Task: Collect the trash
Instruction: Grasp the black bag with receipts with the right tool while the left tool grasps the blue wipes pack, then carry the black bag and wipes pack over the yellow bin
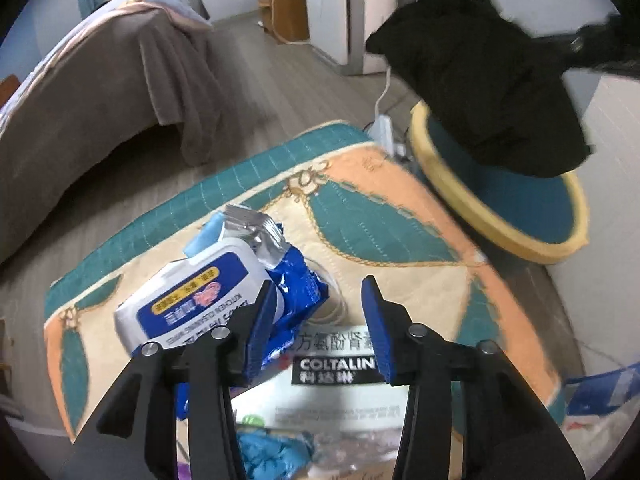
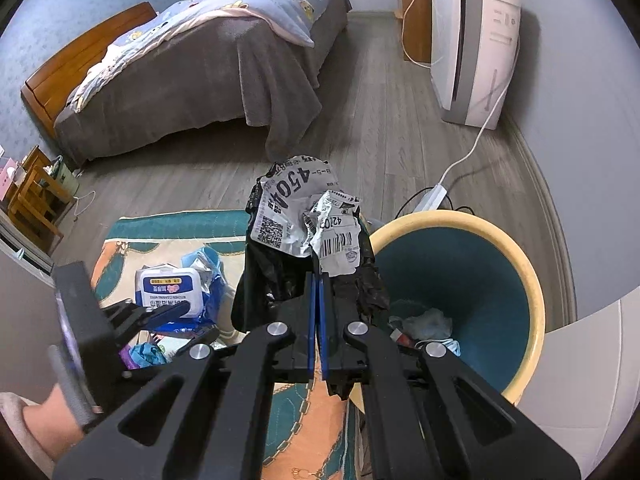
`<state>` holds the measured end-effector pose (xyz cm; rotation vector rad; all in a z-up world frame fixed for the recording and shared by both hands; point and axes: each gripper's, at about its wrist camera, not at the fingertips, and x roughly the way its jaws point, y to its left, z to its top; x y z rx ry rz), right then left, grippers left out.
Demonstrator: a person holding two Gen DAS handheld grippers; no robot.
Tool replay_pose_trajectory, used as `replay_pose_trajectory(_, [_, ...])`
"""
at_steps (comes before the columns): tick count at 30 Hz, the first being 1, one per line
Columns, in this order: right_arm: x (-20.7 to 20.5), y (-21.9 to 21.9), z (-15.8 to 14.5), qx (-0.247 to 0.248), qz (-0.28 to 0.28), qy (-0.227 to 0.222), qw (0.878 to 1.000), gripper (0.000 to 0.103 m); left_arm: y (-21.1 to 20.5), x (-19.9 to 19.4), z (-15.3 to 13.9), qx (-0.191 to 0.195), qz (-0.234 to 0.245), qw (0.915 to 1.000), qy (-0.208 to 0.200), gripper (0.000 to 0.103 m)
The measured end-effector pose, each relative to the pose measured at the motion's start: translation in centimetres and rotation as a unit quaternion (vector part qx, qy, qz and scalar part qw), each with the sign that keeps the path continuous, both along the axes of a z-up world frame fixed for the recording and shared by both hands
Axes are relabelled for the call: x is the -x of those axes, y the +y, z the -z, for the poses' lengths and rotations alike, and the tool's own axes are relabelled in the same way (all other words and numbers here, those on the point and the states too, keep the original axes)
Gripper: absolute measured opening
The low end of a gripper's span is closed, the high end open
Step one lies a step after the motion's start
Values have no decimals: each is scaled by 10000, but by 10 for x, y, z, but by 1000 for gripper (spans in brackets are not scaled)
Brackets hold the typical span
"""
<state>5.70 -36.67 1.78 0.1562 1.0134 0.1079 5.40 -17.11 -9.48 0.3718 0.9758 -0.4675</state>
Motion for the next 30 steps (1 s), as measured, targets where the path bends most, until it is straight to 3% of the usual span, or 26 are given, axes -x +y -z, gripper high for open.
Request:
replay_pose_trajectory(1, [0,-1,1,-27,3,9,10000,1,-3,-2,5,-105,-23,9999,-32,46])
replay_pose_trajectory(3, [-1,-2,1,-67,-11,16,10000,1,-4,-1,10,-190,13,9997,-118,24])
replay_pose_trajectory(4, [-2,-1,1,-77,-26,18,10000,1,-4,-1,10,-266,61,9995,-168,19])
replay_pose_trajectory(8, [-3,-2,-2,-134,-30,-39,9999,1,3,5,-9,-133,231,9984,-493,18])
replay_pose_trajectory(18, [1,-14,-12,-264,180,-161,9994,1,20,14,-103,947,258,9897,-1039,17])
replay_pose_trajectory(24, [6,-39,-13,-311,533,-204,9979,1,-13,25,-129,1229,673,9842,-1078,17])
replay_pose_trajectory(30, [8,-80,-2,-472,1112,-78,9926,1,-55,29,-132,1503,1061,9799,-766,17])
